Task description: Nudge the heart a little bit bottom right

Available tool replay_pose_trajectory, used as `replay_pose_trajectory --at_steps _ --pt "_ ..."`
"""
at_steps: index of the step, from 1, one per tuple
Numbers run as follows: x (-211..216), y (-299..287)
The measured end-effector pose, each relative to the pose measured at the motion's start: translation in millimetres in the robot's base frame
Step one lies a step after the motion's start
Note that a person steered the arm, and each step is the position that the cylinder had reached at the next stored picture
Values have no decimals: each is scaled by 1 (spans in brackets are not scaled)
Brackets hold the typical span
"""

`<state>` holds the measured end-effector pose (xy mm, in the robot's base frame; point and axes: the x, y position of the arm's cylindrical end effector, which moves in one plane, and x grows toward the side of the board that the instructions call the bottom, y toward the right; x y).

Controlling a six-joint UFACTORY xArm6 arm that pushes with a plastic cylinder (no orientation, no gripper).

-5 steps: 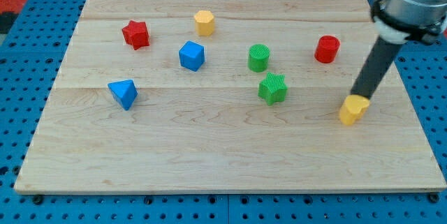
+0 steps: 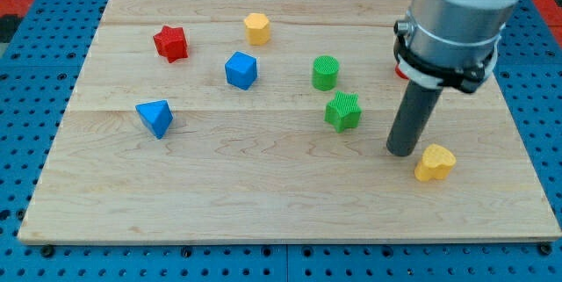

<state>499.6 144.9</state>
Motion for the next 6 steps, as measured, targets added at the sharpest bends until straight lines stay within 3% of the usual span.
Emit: replay_pose_trajectory --at_steps 1,2,4,5,6 --pt "18 34" --pt "27 29" --pt "-81 19" --pt "-86 -80" --pt "-85 -139"
